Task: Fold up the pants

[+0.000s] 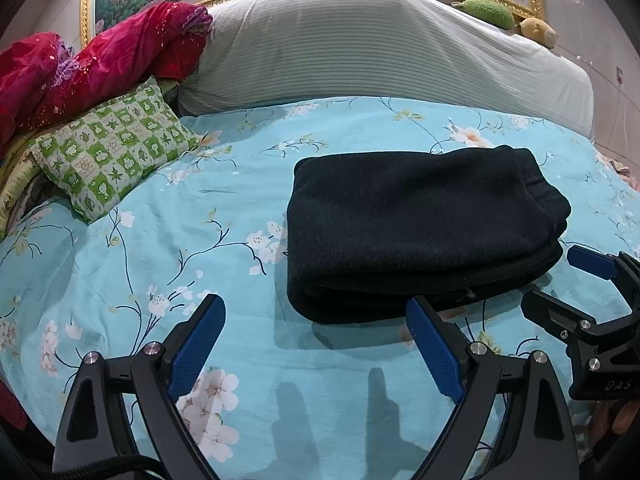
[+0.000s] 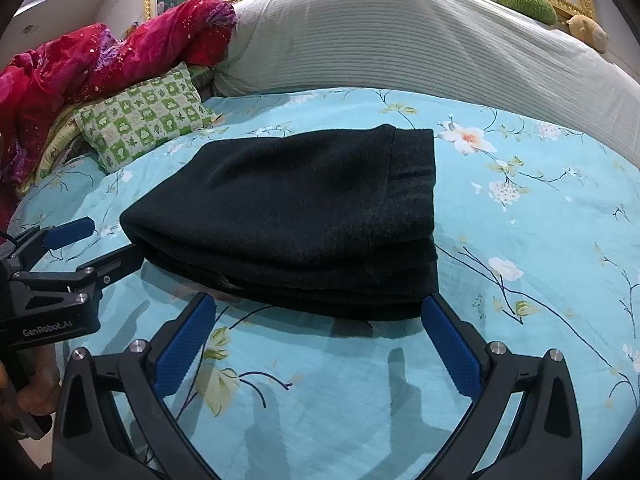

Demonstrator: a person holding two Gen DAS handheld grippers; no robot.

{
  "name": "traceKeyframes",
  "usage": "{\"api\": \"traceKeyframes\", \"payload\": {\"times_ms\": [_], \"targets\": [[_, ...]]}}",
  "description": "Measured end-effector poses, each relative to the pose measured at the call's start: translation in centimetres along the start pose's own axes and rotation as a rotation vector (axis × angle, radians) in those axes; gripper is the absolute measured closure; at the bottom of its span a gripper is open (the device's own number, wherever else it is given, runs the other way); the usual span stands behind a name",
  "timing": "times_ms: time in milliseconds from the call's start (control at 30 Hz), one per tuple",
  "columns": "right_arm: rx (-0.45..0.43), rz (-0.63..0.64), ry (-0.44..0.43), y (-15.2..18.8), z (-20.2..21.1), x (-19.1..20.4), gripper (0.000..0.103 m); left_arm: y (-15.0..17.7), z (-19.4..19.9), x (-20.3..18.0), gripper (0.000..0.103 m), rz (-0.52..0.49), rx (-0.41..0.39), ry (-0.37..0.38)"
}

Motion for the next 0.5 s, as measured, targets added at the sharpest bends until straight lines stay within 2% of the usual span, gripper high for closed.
{"api": "traceKeyframes", "payload": {"times_ms": [500], "targets": [[-0.016,0.008,-0.007,-0.51,0.48,0.35,0.000,-0.42,0.43,-0.07,0.010,0.000,-0.007,0.004]]}}
Point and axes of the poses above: each gripper's, at about its wrist camera, not at the fingertips, and z roughly against the way its jaws point, x to its left, y to its underside, the point moved 1 cm from there along -z, roughly the way its jaws point, and after that the axes turned 9 degrees about -x, right-handed, at the moved point
